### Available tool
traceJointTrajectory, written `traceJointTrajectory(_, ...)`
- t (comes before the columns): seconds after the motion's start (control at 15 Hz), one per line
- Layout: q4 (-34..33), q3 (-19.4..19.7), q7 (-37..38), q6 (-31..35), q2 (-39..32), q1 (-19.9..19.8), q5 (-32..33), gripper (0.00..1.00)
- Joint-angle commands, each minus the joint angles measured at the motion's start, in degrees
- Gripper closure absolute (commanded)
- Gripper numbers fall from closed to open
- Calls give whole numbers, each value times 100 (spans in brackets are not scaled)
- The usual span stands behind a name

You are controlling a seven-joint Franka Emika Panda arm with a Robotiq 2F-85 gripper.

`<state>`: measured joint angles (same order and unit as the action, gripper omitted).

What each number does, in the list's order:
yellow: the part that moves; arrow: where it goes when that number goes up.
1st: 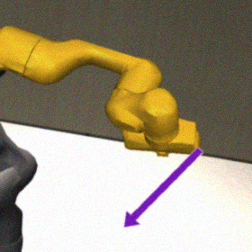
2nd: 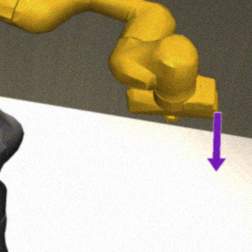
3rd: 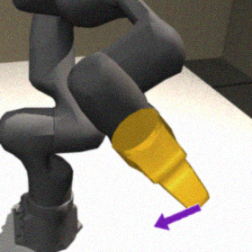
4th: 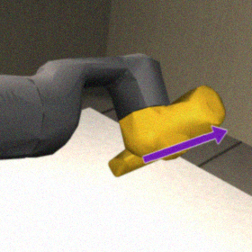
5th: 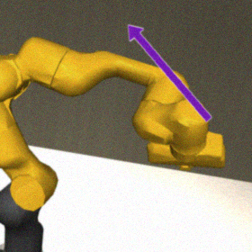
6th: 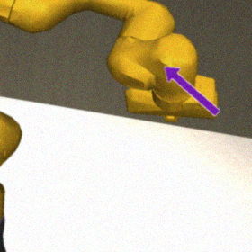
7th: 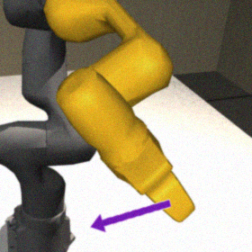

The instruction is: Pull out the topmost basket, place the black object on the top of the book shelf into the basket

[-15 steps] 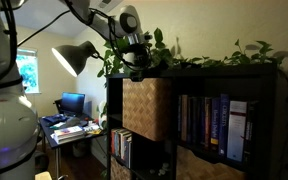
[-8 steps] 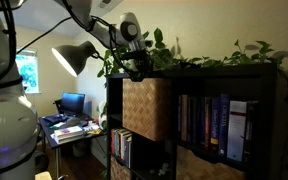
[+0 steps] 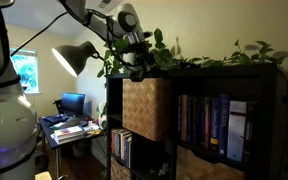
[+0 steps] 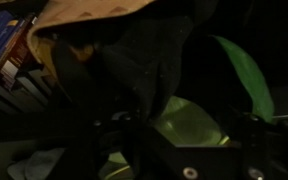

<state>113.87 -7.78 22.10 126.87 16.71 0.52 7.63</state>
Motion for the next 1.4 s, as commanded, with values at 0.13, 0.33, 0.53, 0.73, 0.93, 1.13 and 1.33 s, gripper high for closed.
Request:
traceJointTrajectory(0.13,-297,-77,202,-1216,-63,-57,150,0)
traceJointTrajectory(0.33,-424,-42,130,-1382,-138,-42,165,0)
traceJointTrajectory(0.53,-671,-1,109,-1417,-262,-86,366,0)
traceJointTrajectory(0.73,-1072,66,122,-1615,-371,-173,543,0)
traceJointTrajectory(0.93,-1297,199,-18,-1579,-444,-222,539,0)
traceJointTrajectory(1.13,-1271,401,-292,-1229,-490,-258,457,0)
traceJointTrajectory(1.33,-1167,584,-551,-836,-522,-287,460,0)
